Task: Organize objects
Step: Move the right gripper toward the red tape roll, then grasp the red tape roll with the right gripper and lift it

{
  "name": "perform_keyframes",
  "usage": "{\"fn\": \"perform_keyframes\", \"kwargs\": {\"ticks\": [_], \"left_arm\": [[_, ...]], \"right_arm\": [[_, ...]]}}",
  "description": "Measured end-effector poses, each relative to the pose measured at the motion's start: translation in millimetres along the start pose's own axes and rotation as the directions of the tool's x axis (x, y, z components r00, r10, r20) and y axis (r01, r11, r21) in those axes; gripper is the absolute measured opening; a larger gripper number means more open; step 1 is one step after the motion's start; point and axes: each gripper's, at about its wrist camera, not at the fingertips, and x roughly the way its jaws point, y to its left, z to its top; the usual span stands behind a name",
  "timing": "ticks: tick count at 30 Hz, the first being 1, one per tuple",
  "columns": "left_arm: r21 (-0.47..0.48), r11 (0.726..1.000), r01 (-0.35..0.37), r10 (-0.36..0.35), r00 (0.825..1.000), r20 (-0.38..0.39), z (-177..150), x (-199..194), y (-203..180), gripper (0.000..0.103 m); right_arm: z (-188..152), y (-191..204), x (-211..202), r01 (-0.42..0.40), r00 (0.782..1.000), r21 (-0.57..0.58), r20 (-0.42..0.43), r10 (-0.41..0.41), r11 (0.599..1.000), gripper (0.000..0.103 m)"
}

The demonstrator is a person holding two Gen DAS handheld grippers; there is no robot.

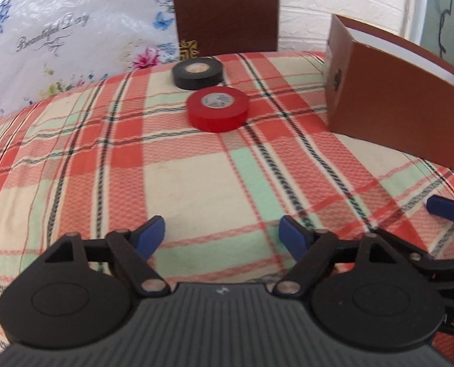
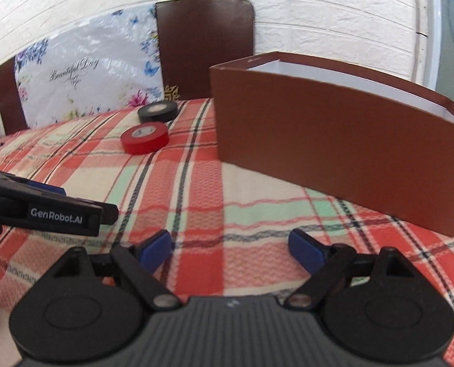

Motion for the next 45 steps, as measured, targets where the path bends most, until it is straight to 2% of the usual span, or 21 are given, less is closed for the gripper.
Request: {"fn": "perform_keyframes", "kwargs": {"ticks": [14,25,29,33,40,43,45], "left_arm": [[-0.041,0.997,-0.068,0.07,0.995,0.064,-11,3,48,0.097],[-0.082,0.991,-0.108,0.116,0.989,0.093,-8,14,80,0.103],[-0.172,0.977,-0.123,0.143,0.984,0.107,-7,18,99,0.103],[-0.278,0.957,-0.078,0.125,0.98,0.152,-10,16,117,0.103],[-0.297,0.952,-0.068,0.125,0.976,0.179,-11,16,118,0.103],[-0.29,0.954,-0.08,0.135,0.975,0.175,-11,18,116,0.103],[-0.292,0.953,-0.081,0.137,0.975,0.176,-11,18,116,0.103]], "right_arm": [[6,55,13,-0.043,0.999,-0.13,-0.027,0.04,0.991,0.088],[33,84,54,-0.102,0.994,-0.152,-0.041,0.097,0.983,0.09],[46,92,75,-0.111,0.994,-0.16,-0.037,0.106,0.981,0.092],[62,95,96,-0.11,0.994,-0.155,-0.029,0.107,0.982,0.092],[91,93,139,-0.075,0.997,-0.096,-0.017,0.074,0.993,0.092],[100,97,155,-0.073,0.997,-0.096,-0.006,0.073,0.993,0.089],[106,99,162,-0.094,0.996,-0.11,-0.006,0.094,0.989,0.077]]}}
